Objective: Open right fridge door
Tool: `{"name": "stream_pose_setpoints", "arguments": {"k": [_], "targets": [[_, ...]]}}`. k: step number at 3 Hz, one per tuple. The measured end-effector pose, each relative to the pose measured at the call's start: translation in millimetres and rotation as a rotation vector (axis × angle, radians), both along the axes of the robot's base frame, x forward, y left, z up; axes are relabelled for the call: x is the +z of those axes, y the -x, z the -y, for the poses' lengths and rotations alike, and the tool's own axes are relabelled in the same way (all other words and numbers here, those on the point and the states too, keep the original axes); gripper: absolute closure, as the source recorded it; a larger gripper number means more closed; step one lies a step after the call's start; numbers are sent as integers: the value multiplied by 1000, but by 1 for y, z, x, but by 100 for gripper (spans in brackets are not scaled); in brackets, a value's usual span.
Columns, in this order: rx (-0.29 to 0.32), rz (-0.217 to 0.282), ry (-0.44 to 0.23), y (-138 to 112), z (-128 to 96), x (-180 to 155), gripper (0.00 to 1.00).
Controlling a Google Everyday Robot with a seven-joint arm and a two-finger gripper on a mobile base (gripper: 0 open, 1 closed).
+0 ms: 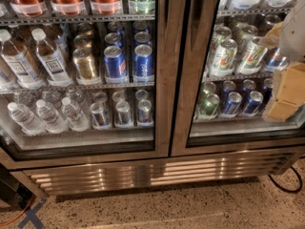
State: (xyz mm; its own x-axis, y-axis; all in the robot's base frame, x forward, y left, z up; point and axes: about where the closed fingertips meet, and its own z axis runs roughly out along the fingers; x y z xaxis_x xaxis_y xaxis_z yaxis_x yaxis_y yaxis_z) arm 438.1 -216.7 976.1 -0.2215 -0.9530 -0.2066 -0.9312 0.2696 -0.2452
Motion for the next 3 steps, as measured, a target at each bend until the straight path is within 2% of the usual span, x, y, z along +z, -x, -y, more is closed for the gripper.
{"name": "stream_pose_setpoints", "arguments": {"k": [1,2,3], "targets": [[0,0,0,0,0,0,0],[5,54,-38,-7,-4,6,0],[9,143,-112,-17,-10,18,0]]}}
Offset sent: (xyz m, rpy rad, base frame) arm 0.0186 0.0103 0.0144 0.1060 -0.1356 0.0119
